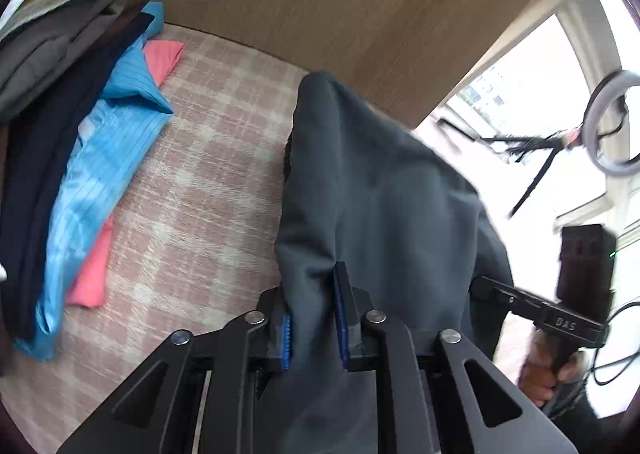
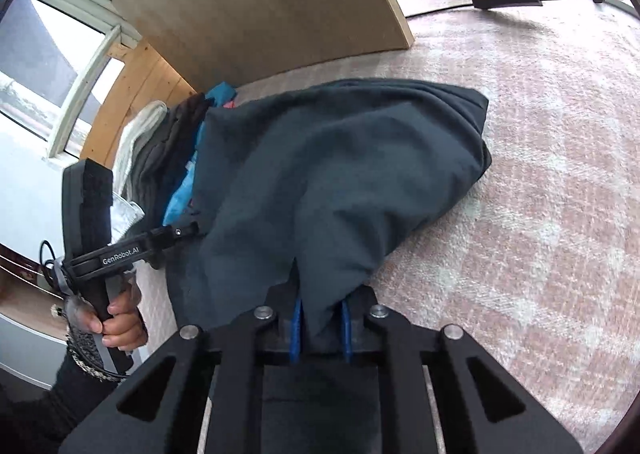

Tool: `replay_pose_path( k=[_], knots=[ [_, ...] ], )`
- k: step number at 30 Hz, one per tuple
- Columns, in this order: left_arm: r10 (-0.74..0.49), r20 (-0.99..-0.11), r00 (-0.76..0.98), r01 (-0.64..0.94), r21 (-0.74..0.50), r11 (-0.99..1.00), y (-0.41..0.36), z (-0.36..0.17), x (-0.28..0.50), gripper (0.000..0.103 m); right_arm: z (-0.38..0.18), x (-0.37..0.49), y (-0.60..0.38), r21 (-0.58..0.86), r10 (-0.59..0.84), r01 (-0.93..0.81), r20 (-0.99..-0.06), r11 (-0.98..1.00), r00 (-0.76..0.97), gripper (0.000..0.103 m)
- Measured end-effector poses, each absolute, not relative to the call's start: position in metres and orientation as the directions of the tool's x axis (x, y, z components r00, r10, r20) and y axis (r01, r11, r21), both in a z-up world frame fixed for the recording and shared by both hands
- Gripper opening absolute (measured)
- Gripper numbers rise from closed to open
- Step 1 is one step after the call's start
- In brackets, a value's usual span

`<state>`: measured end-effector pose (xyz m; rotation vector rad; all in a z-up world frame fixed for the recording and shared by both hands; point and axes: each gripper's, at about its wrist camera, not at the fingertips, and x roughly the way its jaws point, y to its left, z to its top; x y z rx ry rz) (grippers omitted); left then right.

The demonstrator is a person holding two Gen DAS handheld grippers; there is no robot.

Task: Fold clothes
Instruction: 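Grasp the folded trouser bundle with the left tool while the right tool grasps its other end, then carry the folded trousers onto the clothes pile with both tools and open them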

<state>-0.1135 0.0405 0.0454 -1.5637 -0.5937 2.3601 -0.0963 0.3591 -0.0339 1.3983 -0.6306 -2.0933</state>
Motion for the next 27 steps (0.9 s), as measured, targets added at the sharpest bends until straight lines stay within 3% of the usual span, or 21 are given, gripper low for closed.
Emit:
replay_pose_path(
  k=[5, 7, 10, 13, 14, 15, 16, 17, 18, 22, 27],
  knots=[
    [0.382, -0.825, -0.417, 0.031, -0.433, -0.901, 0.049, 0.045, -0.103, 0.014, -0.004, -0.08, 0.371, 0.623, -0.651, 0.206, -0.672, -0.755, -0.353, 0.012],
    [0.346, -0.848, -0.402, 0.036, -0.392, -0.919, 0.05, 0.039, -0.102, 0.029, -0.006, -0.081, 0.369, 0.592, -0.626, 0.21, -0.702, -0.778, -0.34, 0.012],
    [0.377, -0.856, -0.355, 0.037, -0.415, -0.909, 0.047, 0.022, -0.106, 0.043, -0.011, -0.084, 0.364, 0.556, -0.599, 0.223, -0.73, -0.801, -0.329, 0.014],
    [0.361, -0.852, -0.38, 0.0, -0.39, -0.921, 0.051, 0.023, -0.102, 0.038, -0.019, -0.092, 0.367, 0.496, -0.535, 0.202, -0.784, -0.845, -0.314, 0.038],
    [0.355, -0.852, -0.384, -0.001, -0.384, -0.923, 0.052, 0.023, -0.101, 0.038, -0.024, -0.095, 0.369, 0.495, -0.527, 0.182, -0.796, -0.85, -0.298, 0.056],
    [0.355, -0.851, -0.387, 0.004, -0.387, -0.922, 0.052, 0.023, -0.101, 0.035, -0.032, -0.097, 0.372, 0.516, -0.542, 0.165, -0.79, -0.84, -0.287, 0.059],
    [0.359, -0.848, -0.389, 0.006, -0.392, -0.92, 0.051, 0.024, -0.101, 0.034, -0.04, -0.099, 0.374, 0.544, -0.563, 0.149, -0.778, -0.826, -0.279, 0.058],
    [0.363, -0.846, -0.391, 0.009, -0.398, -0.917, 0.05, 0.024, -0.101, 0.033, -0.049, -0.099, 0.376, 0.587, -0.601, 0.136, -0.756, -0.798, -0.261, 0.045],
    [0.367, -0.843, -0.394, 0.012, -0.404, -0.915, 0.049, 0.025, -0.101, 0.029, -0.057, -0.098, 0.377, 0.634, -0.643, 0.123, -0.727, -0.763, -0.24, 0.02],
    [0.446, -0.794, -0.413, 0.043, -0.506, -0.862, 0.037, 0.032, -0.094, 0.016, -0.038, -0.093, 0.371, 0.664, -0.681, 0.165, -0.681, -0.729, -0.27, 0.012],
    [0.526, -0.727, -0.441, 0.031, -0.599, -0.8, 0.037, 0.053, -0.078, 0.016, 0.041, -0.076, 0.377, 0.641, -0.686, 0.253, -0.636, -0.725, -0.355, 0.011]
  ],
)
